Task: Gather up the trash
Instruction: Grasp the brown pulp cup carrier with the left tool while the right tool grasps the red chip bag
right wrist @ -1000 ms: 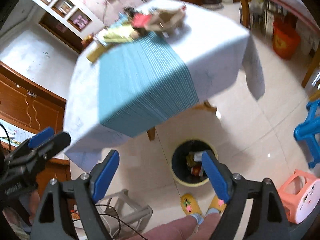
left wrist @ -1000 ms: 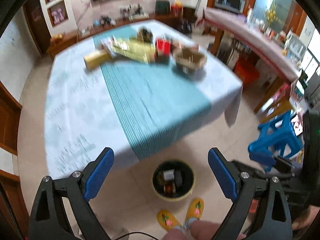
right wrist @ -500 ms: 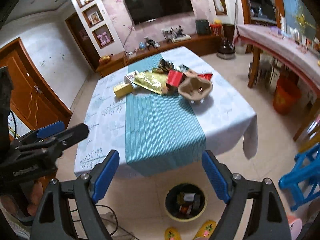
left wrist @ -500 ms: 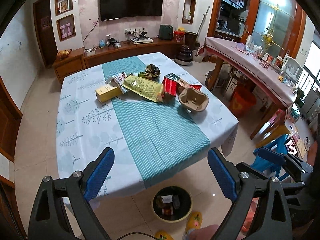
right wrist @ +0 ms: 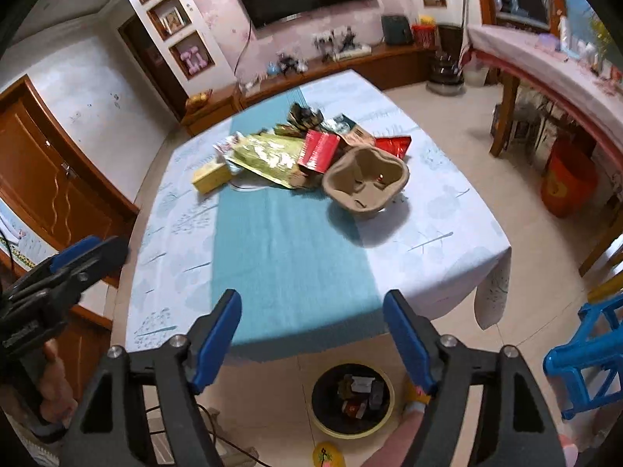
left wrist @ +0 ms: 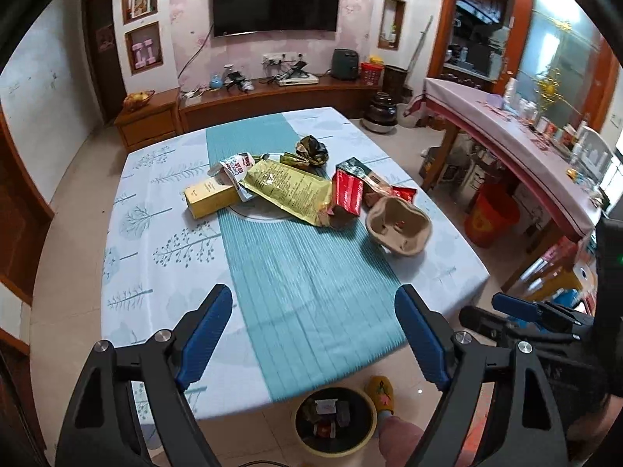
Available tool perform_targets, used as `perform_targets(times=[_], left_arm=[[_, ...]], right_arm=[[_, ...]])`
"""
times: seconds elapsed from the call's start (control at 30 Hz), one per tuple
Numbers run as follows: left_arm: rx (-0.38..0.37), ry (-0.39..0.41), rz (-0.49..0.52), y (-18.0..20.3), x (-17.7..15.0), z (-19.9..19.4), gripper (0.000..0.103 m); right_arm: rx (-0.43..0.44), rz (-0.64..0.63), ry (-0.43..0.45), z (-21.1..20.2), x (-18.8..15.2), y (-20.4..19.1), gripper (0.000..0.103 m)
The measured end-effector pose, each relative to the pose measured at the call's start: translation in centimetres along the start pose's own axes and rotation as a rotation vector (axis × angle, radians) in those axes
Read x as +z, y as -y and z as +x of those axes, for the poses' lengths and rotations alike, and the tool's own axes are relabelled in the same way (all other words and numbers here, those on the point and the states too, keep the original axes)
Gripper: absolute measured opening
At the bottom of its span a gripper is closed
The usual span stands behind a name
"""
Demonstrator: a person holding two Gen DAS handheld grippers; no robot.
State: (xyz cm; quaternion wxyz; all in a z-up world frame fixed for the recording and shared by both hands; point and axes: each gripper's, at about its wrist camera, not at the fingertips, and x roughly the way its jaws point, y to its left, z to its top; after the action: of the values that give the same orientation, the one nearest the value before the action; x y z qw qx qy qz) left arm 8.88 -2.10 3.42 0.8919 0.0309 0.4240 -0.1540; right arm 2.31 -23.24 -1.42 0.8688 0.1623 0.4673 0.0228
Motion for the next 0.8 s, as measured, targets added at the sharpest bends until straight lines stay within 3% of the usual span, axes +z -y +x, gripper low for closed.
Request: perform_targets(times=[0.07,0.13,0.37,0.53,0.8], left_arm=[[0.017,-0.015,-0.022,0.7,1.3,1.6,0.084],[0.027,-0.039,-0.041,1.5,2.6,3.4,0.084],[0.006,-0.214,-0.161,5.5,6.5,12.7,0.084],[-0.014,-0.311,-0.252,7.4,7.1,18.6,0.078],[0.001,-0.426,-0.346,8.1,6.1,25.0,0.071]], right_arm=[[0.018,0.012,-0.04,1.7,2.0,2.2,0.057],[0.034,0.012,-0.06,2.9,3.9,3.9,0.053],[0.101,-0.009,-0.107,6.7,11.5,10.0,0.05],[0.145,-0.031,-0.184,10.5,14.7,12.8,0.042],[0.182,-0.019,-0.261,16.3,17.4,15.0,0.042]])
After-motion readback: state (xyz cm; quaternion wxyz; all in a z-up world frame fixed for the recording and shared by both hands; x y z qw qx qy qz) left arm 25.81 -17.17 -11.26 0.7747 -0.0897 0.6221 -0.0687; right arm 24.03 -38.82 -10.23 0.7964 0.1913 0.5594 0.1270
